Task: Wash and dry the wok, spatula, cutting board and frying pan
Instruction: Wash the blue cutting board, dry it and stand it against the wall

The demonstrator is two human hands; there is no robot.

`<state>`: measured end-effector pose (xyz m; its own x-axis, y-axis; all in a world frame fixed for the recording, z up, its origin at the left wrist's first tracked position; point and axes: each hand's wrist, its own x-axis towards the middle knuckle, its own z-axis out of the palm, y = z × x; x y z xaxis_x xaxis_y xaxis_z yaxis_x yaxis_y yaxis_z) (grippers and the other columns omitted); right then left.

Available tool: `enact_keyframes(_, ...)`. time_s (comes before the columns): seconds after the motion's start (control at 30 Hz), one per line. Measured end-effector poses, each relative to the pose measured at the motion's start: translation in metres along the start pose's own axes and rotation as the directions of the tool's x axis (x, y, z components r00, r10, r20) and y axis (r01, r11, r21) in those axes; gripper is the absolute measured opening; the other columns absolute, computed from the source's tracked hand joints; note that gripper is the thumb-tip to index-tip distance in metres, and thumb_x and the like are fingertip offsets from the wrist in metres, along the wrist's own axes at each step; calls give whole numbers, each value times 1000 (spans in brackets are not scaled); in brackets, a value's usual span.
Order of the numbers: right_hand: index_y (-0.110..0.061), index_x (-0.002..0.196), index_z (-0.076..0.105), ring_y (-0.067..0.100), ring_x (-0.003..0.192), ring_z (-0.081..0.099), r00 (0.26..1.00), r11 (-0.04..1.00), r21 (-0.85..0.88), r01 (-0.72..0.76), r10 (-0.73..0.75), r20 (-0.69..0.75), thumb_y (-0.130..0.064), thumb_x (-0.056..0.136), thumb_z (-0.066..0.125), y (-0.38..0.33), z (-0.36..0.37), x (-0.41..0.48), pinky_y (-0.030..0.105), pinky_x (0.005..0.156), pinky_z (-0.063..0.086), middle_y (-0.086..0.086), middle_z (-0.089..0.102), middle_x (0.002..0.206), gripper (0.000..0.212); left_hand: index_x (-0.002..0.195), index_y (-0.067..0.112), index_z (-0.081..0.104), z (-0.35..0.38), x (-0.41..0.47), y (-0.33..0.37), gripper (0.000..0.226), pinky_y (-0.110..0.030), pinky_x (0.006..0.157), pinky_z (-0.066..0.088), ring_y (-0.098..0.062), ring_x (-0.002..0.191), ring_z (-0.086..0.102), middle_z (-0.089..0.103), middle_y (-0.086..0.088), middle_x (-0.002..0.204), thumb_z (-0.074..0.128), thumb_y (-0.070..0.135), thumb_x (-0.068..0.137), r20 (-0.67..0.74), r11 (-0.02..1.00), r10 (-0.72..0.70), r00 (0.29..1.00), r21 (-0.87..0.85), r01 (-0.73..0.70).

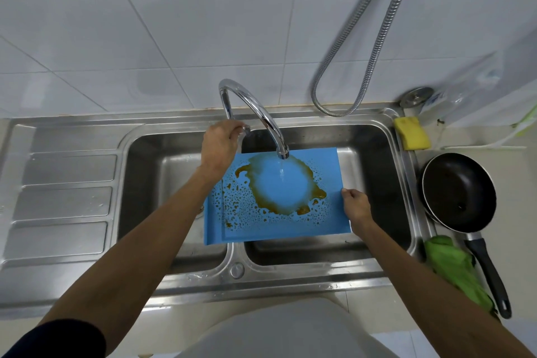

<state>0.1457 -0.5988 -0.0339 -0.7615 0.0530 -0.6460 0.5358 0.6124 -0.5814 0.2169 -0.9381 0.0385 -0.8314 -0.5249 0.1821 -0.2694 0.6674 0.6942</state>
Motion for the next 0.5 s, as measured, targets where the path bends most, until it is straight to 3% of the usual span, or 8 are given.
enact_keyframes(0.1,-4,107,64,25,100,54,1000,1000,2,-15,15,4,-28,106,44,1,1,0,41,83,40,11,61,108,31,105,6,77,0,4,-3,16,-26,84,54,-20,87,70,77,-8,98,65,8,94,-3,1000,-10,1000,2,10)
enact_keyframes(0.2,-4,108,64,26,103,55,1000,1000,4,-28,28,0,-28,106,44,1,2,1,42,84,39,12,62,110,32,100,6,78,1,8,-1,13,-9,79,48,-12,79,67,77,-5,91,67,7,92,-29,1000,-25,999,-15,25)
enact_keyframes(0.37,-5,108,64,26,103,55,999,999,8,-39,39,1,-28,106,44,1,3,2,42,84,39,12,62,111,31,88,9,76,11,14,7,7,-28,74,59,-12,68,69,74,1,77,78,15,85,-113,931,-309,944,-239,276)
enact_keyframes(0.5,-4,108,64,27,104,56,999,999,6,-37,37,9,-28,106,44,2,3,2,42,85,40,12,62,111,32,85,10,75,17,23,10,9,-30,75,59,-8,67,67,69,8,73,77,18,85,-120,912,-379,918,-215,349)
